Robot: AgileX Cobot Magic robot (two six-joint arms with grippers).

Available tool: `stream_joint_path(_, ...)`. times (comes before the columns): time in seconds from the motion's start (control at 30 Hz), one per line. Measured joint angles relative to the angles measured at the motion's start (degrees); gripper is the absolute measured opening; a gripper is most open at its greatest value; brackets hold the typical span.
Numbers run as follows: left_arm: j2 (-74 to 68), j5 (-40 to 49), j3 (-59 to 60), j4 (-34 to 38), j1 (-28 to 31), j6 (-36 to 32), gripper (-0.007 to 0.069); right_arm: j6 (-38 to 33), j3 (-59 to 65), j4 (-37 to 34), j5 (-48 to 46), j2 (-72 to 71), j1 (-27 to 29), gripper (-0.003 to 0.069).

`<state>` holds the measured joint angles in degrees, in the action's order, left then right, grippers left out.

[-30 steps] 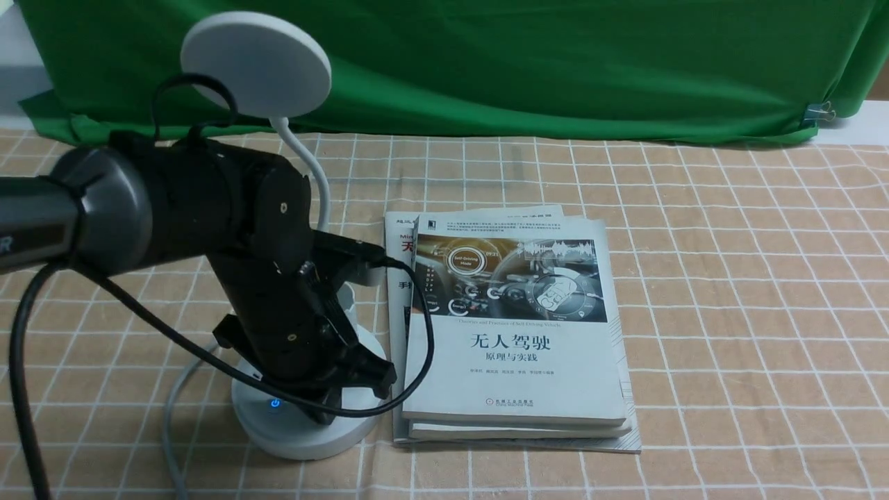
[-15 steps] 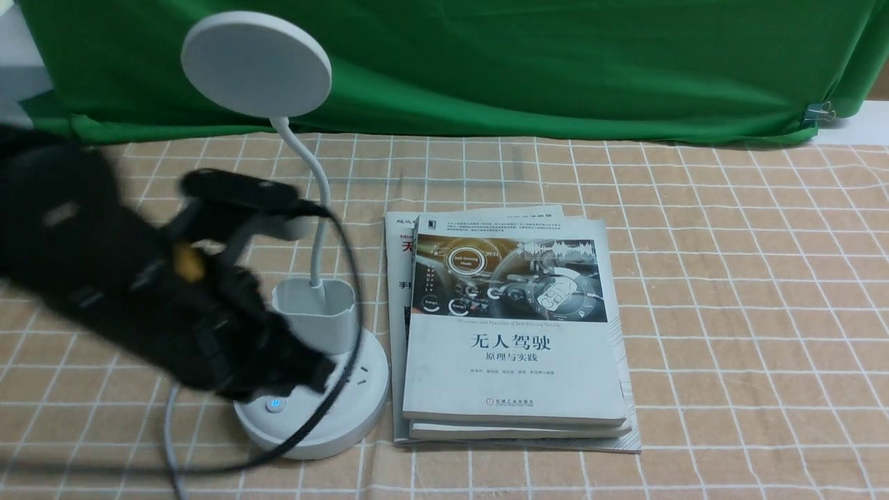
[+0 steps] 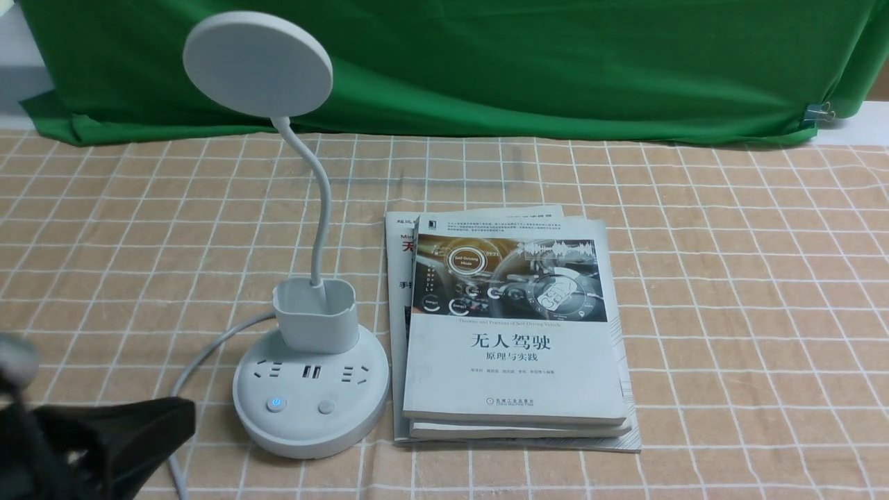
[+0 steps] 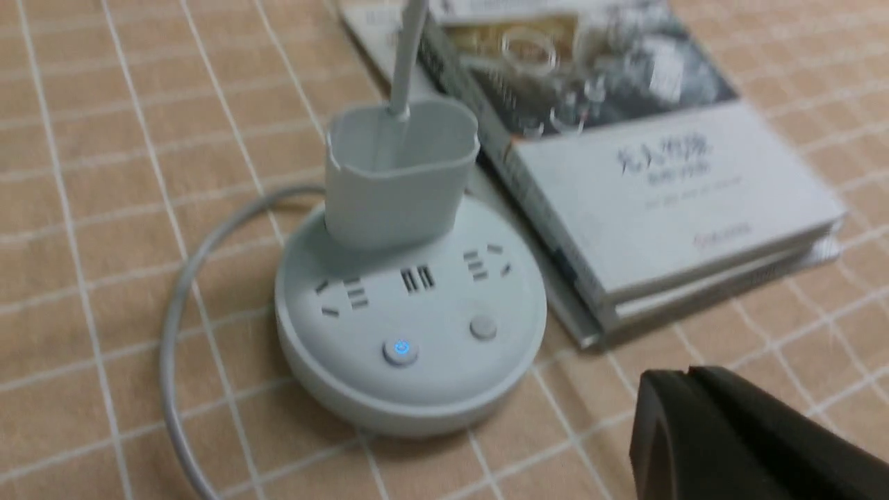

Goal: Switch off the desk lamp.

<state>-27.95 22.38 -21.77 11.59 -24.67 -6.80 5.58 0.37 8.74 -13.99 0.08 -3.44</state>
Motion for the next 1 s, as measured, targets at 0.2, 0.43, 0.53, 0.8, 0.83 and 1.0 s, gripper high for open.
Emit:
stream_joint_path(0.2,5.37,-2.68,5.00,0.00,0.00,0.00,-0.0005,0.00,0.00,0.00,0.00,0.00,0.00,0.0242)
stream_joint_path(0.43,5.37,-2.64,7.74,-0.24,0.00,-0.05,-0.0005,0.00,0.00,0.00,0.00,0.00,0.00,0.0242)
stream_joint_path(0.53,5.37,-3.04,7.99,-0.71,0.00,0.00,-0.0004,0.00,0.00,0.00,0.00,0.00,0.00,0.0242)
stream_joint_path(0.8,5.37,-5.12,8.02,-4.57,0.00,0.00,-0.0004,0.00,0.00,0.00,0.00,0.00,0.00,0.0242)
stream_joint_path(0.83,5.37,-5.39,8.06,-5.39,0.00,0.00,-0.0004,0.00,0.00,0.00,0.00,0.00,0.00,0.0242)
stream_joint_path(1.0,7.98,-6.77,8.22,-8.57,3.61,0.00,-0.0004,0.00,0.00,0.00,0.00,0.00,0.00,0.0242)
